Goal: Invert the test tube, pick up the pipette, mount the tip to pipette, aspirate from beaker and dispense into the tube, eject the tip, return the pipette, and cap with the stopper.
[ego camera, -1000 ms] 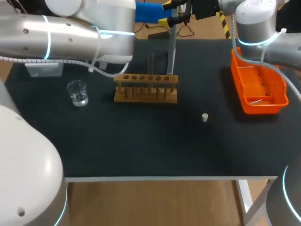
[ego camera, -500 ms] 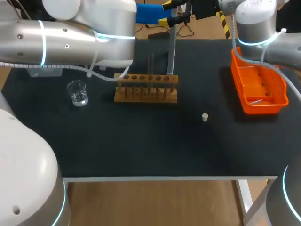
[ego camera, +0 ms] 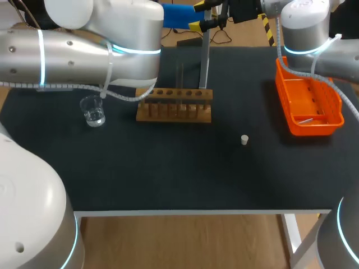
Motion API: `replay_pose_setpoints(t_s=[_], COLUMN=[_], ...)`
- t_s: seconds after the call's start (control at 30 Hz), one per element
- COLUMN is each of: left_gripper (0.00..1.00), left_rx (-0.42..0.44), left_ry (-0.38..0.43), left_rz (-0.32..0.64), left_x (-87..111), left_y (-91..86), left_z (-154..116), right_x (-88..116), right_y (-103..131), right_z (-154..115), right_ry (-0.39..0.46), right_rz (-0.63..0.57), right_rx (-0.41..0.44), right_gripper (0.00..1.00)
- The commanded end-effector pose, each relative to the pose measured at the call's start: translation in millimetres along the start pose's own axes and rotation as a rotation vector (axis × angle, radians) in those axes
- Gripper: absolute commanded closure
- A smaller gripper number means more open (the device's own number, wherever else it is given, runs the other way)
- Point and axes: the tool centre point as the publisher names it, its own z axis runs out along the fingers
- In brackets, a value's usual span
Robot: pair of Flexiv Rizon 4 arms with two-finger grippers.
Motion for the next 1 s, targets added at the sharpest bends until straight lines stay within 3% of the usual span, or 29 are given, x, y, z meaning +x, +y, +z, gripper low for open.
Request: replay_pose_setpoints(t_s=[0.03, 0.2, 0.33, 0.6, 1.0], left_gripper=[0.00, 0.00, 0.00, 0.00, 0.00], left_rx=[0.017, 0.061, 0.064, 0.073, 0.037], left_ry=[0.072, 0.229, 0.309, 0.512, 0.723], left_rz=[0.012, 0.068, 0.103, 0.214, 0.357], left_x=[-0.3, 11.9, 20.8, 43.3, 73.4], left_y=[3.8, 7.3, 14.5, 38.4, 70.8], left_z=[-21.4, -44.6, -69.5, -110.7, -121.8], right_x=[-0.7, -0.7, -0.7, -0.7, -0.7], right_y=[0.6, 0.6, 0.6, 0.6, 0.6], right_z=[-1.4, -1.4, -1.4, -1.4, -1.4], right_ry=[0.004, 0.004, 0.004, 0.004, 0.004], right_rz=[0.001, 0.001, 0.001, 0.001, 0.001], right_rx=[0.004, 0.004, 0.004, 0.004, 0.004], right_gripper=[0.00, 0.00, 0.00, 0.00, 0.00])
